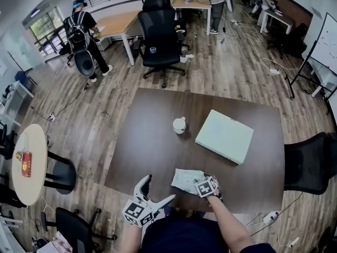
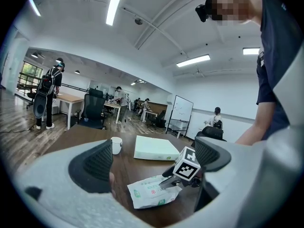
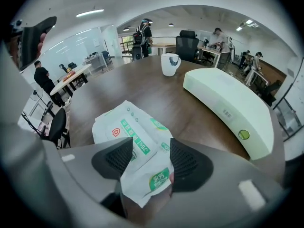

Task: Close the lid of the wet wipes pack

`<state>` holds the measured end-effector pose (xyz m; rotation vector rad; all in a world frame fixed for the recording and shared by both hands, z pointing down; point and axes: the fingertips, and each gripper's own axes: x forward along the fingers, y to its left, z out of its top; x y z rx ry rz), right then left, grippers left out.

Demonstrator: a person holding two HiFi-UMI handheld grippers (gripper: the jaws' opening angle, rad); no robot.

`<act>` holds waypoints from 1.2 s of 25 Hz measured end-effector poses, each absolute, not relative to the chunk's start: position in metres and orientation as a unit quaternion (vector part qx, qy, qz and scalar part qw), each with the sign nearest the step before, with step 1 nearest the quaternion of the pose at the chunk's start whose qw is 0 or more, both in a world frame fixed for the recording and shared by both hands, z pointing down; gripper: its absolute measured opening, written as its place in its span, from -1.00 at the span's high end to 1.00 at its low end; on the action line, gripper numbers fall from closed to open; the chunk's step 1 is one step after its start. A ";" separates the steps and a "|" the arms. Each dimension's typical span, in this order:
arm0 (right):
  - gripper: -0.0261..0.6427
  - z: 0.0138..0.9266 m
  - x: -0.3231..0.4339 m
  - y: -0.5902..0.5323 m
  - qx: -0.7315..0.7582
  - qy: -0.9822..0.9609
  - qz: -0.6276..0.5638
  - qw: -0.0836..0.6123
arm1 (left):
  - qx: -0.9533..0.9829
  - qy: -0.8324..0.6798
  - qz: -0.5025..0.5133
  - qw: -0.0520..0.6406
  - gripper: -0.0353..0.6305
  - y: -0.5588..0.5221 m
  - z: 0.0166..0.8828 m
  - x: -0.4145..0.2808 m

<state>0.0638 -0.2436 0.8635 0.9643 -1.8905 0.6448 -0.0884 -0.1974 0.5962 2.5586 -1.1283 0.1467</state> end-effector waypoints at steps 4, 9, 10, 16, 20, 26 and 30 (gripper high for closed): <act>0.12 0.847 0.074 -0.241 0.405 -0.774 0.263 0.408 | 0.903 -0.392 0.052 0.169 -0.69 -0.196 0.596 -0.083; 0.12 0.811 0.082 -0.235 0.424 -0.788 0.285 0.344 | 0.906 -0.381 0.057 0.175 -0.69 -0.193 0.603 -0.075; 0.12 0.804 0.084 -0.234 0.428 -0.790 0.286 0.332 | 0.907 -0.379 0.059 0.176 -0.69 -0.193 0.605 -0.073; 0.09 0.758 0.089 -0.225 0.441 -0.810 0.273 0.274 | 0.911 -0.368 0.061 0.177 -0.69 -0.192 0.607 -0.064; 0.07 0.736 0.090 -0.213 0.443 -0.820 0.270 0.242 | 0.913 -0.362 0.061 0.178 -0.69 -0.189 0.608 -0.063; 0.05 0.722 0.099 -0.198 0.448 -0.828 0.265 0.210 | 0.913 -0.361 0.069 0.176 -0.69 -0.190 0.611 -0.065; 0.05 0.720 0.104 -0.188 0.455 -0.823 0.272 0.202 | 0.913 -0.361 0.073 0.172 -0.69 -0.189 0.614 -0.070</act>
